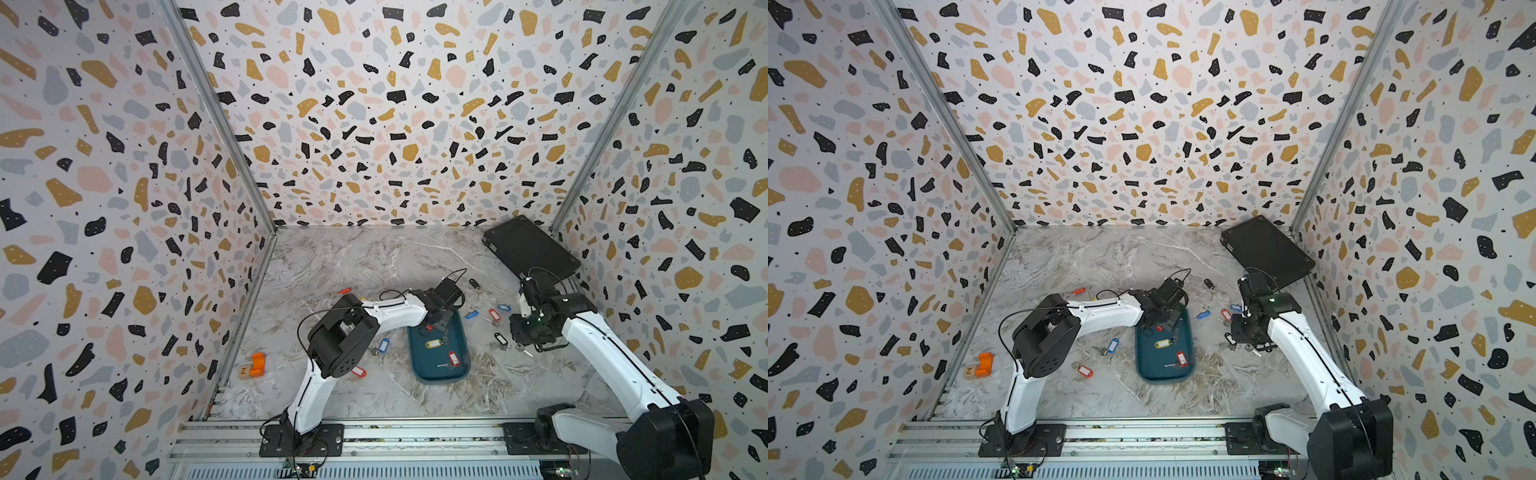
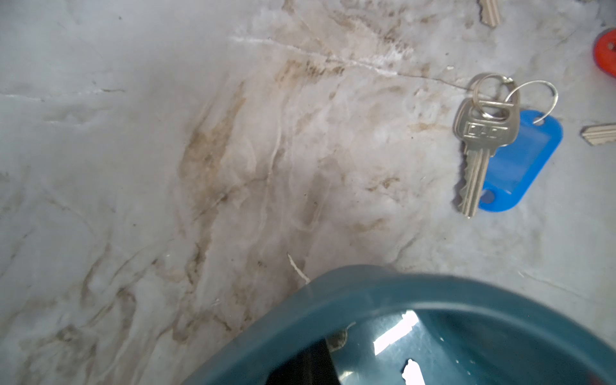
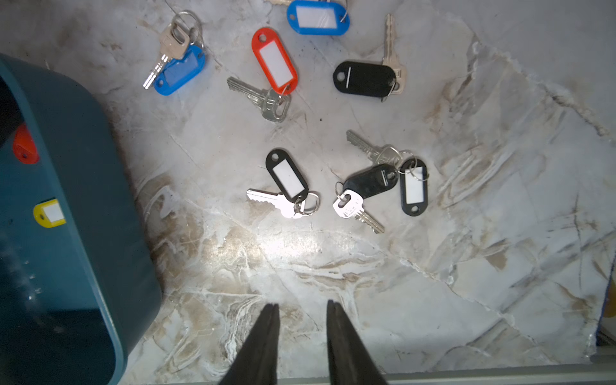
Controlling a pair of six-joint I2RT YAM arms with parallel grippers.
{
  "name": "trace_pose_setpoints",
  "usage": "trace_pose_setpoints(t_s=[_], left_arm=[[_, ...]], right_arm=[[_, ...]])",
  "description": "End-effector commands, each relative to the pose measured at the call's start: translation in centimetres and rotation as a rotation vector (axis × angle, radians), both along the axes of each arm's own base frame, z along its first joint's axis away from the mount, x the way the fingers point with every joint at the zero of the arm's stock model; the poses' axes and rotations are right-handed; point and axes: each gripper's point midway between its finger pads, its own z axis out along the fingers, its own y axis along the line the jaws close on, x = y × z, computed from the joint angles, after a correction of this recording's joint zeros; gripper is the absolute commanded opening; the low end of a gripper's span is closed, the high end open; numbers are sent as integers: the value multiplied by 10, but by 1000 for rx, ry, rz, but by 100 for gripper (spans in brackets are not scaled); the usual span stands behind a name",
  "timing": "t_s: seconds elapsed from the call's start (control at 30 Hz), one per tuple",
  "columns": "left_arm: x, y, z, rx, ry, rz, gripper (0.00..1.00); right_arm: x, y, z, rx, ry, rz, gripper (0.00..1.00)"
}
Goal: Take the keys out of the storage box
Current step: Pick up the key from the storage box.
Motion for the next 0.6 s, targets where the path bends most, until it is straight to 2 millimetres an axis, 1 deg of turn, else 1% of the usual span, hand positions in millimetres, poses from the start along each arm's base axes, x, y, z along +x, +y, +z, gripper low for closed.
trace_pose_setpoints(t_s=[0.0, 0.2, 0.37, 0.47, 0.57], left_arm=[[-6, 7, 32, -45, -7, 27, 0], [-18, 18, 76, -125, -21, 59, 0], [-31, 35, 101, -151, -23, 85, 0], [-38, 51, 116, -154, -32, 119, 0], [-42, 77, 131, -154, -36, 174, 0]], right_arm=[[-3, -1, 1, 4, -2, -6, 29], [-3, 0, 1, 8, -3, -5, 29], [-4, 0, 1, 10, -1, -6, 28], [-3, 0, 1, 10, -3, -5, 28], [-4, 1, 1, 14, -1, -3, 28]])
